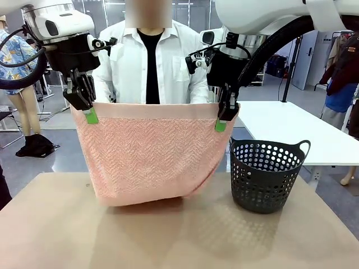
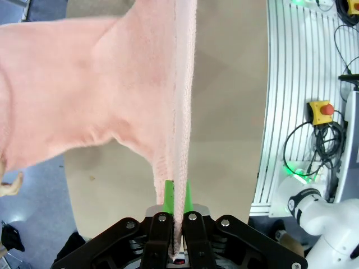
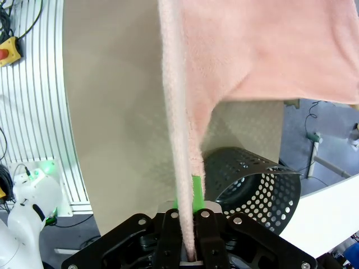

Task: Fold the towel.
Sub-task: Release the end of the 100 cm Hotel Towel you were holding and grab the top end of the folded side.

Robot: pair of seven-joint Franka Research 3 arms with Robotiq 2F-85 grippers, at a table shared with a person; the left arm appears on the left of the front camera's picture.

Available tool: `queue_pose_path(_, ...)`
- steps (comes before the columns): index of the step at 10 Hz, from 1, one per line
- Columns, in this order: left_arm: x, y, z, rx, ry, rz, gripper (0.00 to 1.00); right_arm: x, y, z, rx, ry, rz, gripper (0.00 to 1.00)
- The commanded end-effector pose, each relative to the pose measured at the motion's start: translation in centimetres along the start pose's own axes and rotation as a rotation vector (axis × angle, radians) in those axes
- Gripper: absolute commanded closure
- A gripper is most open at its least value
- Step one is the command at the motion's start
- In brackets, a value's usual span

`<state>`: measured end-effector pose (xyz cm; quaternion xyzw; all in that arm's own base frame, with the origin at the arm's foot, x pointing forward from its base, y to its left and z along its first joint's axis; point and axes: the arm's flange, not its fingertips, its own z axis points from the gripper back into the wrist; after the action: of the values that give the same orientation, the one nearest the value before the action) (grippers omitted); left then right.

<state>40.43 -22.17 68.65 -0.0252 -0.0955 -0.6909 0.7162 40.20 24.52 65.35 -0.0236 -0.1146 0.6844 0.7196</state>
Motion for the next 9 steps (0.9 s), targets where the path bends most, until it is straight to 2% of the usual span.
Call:
queue_pose_path(1,-0.01,-0.03,0.11,0.003,-0.001,-0.003,1.00,-0.07,-0.02,-0.01,-0.001,0.003,0.000,1.00)
queue_pose_path(9,-0.01,-0.03,0.11,0.003,-0.001,-0.003,1.00,-0.07,-0.02,-0.01,-0.001,0.003,0.000,1.00)
